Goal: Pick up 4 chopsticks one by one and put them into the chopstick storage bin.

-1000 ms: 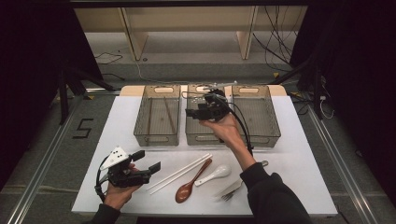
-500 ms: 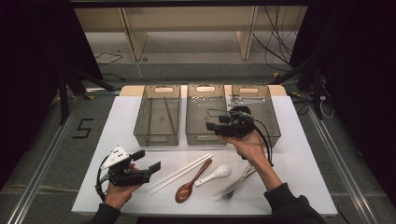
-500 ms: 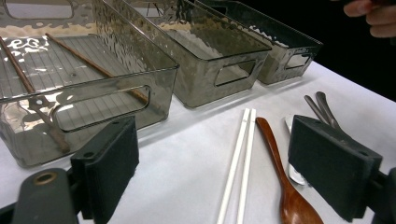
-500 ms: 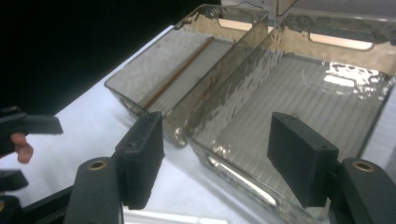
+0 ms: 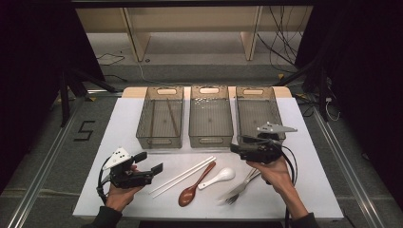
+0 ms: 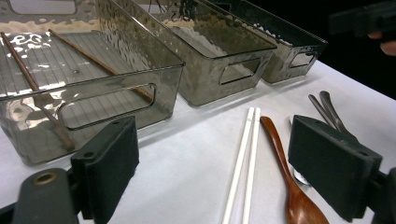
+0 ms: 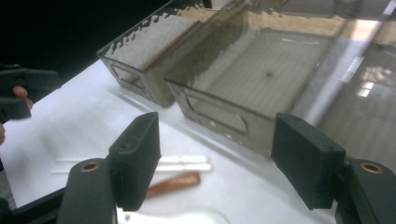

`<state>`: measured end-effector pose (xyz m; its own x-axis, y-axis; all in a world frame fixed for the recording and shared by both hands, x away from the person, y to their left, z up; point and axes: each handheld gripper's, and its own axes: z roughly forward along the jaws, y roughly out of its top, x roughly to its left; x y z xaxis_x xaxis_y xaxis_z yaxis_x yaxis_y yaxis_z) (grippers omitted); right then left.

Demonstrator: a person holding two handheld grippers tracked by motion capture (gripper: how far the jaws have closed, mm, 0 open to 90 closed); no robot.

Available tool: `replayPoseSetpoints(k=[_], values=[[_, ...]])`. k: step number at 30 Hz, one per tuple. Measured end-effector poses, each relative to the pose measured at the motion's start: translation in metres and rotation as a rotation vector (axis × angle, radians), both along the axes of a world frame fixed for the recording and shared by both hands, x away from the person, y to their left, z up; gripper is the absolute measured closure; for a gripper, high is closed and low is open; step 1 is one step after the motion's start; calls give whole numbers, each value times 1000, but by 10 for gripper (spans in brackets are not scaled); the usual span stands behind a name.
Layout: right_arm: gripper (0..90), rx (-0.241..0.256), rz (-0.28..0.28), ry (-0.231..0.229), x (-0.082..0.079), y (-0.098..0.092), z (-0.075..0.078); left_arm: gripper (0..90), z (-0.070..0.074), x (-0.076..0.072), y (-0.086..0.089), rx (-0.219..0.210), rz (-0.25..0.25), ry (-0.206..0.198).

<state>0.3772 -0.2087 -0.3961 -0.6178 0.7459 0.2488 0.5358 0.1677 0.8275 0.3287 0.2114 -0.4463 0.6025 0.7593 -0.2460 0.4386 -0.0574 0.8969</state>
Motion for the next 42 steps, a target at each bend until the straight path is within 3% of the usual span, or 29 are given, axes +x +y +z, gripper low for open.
replayPoseSetpoints(k=[9,14,25,33,42], values=[[317,3,-39,-11,-25,-33,-16,159,1,3,-3,14,-17,18],[310,12,-36,-28,-32,-36,-18,160,2,5,-4,18,-23,40],[293,14,-37,-18,-39,-40,-28,166,6,13,-8,84,-32,90],[285,7,-31,-15,-45,-39,-34,171,11,21,-12,165,-51,135],[280,0,-40,-30,-52,-42,-41,192,11,32,-30,277,-126,211]])
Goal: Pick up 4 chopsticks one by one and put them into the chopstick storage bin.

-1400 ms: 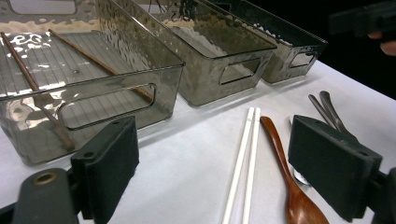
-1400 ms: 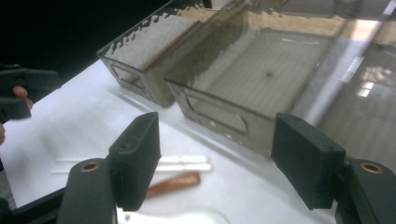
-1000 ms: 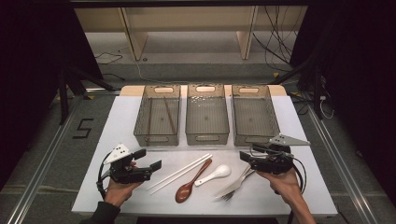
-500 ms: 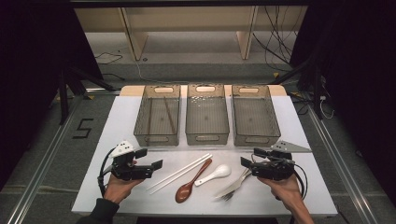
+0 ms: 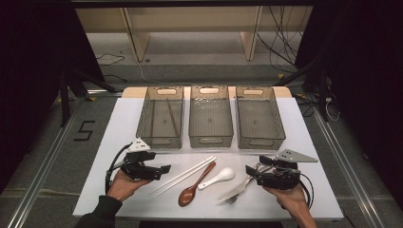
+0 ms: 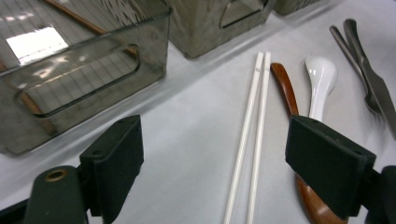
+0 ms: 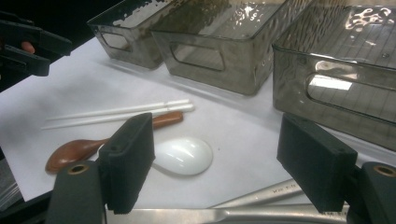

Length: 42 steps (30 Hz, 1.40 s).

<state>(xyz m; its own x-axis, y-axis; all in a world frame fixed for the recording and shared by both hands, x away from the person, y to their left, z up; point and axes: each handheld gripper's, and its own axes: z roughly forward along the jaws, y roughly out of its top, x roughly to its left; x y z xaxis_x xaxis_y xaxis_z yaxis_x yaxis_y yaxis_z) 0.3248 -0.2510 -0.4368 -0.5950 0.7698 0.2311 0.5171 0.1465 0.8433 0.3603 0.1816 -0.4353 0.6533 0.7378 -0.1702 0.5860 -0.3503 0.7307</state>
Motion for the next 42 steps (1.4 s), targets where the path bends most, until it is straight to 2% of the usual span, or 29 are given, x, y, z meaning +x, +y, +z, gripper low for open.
replayPoseSetpoints(k=[6,8,12,18,23,29,38,42], values=[[274,-7,0,-8,-5,0,-2,199,-4,4,-9,70,-24,43],[273,-15,1,-9,-7,1,-2,240,-4,5,-13,92,-36,49],[273,-25,3,-7,-9,2,-3,275,-2,8,-21,168,-82,67],[272,-35,8,-3,-12,3,-3,332,-7,13,-38,274,-136,124],[272,-39,4,-5,-14,2,-2,396,-12,16,-49,346,-161,131],[273,-39,8,-7,-14,3,-1,485,-18,17,-58,365,-183,143],[274,-39,8,-8,-14,3,-1,621,-24,20,-65,439,-224,151],[274,-39,7,-8,-14,3,-1,659,-26,21,-69,452,-235,157]])
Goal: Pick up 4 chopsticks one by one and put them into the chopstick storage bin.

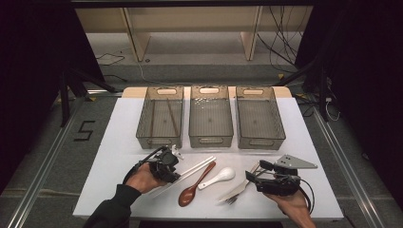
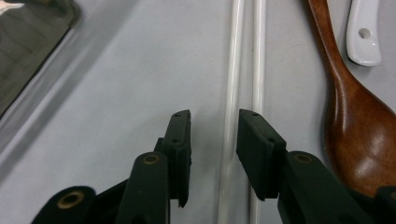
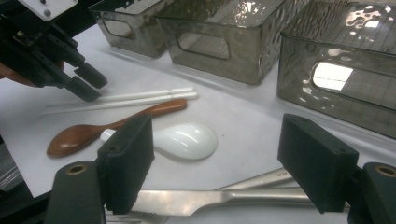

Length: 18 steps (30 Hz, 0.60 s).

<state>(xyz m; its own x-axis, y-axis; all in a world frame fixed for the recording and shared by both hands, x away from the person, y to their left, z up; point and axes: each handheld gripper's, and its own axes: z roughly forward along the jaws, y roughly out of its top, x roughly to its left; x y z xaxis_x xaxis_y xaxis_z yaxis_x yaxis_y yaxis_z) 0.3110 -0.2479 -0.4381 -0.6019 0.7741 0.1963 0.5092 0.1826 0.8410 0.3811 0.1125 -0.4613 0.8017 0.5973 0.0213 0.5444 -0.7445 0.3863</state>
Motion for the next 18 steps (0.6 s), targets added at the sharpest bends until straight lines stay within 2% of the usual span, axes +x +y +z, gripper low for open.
replayPoseSetpoints(k=[2,8,18], values=[[276,1,-1,1,0,0,0,678,-1,0,-2,16,-7,2],[280,0,2,1,0,1,0,728,-3,1,-4,25,-12,16],[284,0,7,3,0,2,0,828,-3,2,-4,7,-22,36]])
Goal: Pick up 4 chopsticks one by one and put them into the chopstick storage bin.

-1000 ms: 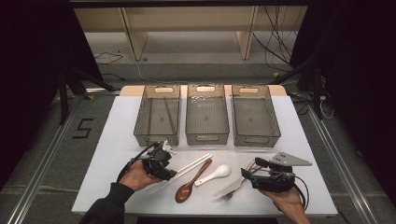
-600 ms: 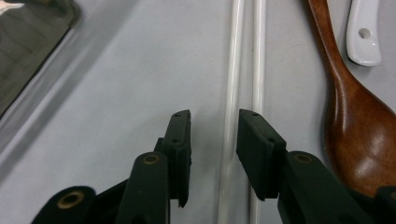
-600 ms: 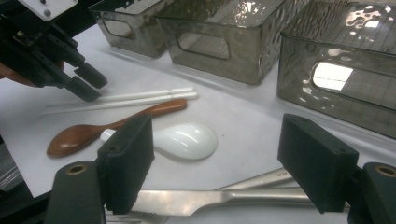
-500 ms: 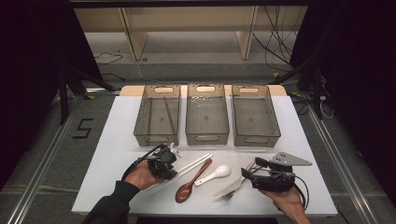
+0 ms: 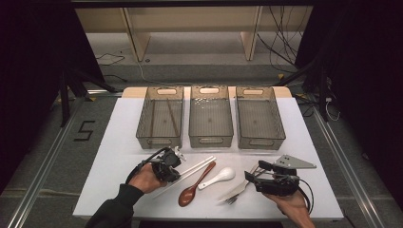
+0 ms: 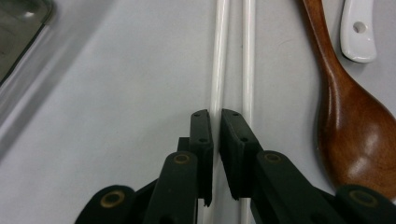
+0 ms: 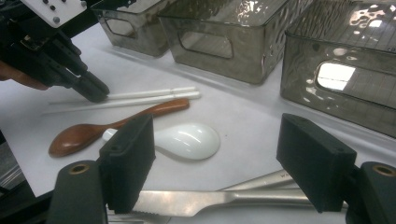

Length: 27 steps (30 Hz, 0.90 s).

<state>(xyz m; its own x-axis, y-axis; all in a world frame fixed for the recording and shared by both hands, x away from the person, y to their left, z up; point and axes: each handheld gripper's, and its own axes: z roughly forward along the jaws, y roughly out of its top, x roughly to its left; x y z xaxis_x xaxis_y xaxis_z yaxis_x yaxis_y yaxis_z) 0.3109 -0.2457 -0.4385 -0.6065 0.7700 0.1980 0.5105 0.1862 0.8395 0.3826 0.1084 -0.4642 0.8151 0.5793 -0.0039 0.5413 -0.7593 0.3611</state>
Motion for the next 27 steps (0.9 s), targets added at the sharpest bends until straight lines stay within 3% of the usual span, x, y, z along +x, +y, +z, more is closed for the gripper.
replayPoseSetpoints(k=[11,18,27], values=[[286,5,-3,2,0,-1,0,846,0,-1,3,-15,-20,-11],[286,9,-5,1,0,-2,0,848,8,-3,6,-30,-33,-26],[286,7,-6,0,0,-2,0,848,8,-3,7,-26,-44,-11]])
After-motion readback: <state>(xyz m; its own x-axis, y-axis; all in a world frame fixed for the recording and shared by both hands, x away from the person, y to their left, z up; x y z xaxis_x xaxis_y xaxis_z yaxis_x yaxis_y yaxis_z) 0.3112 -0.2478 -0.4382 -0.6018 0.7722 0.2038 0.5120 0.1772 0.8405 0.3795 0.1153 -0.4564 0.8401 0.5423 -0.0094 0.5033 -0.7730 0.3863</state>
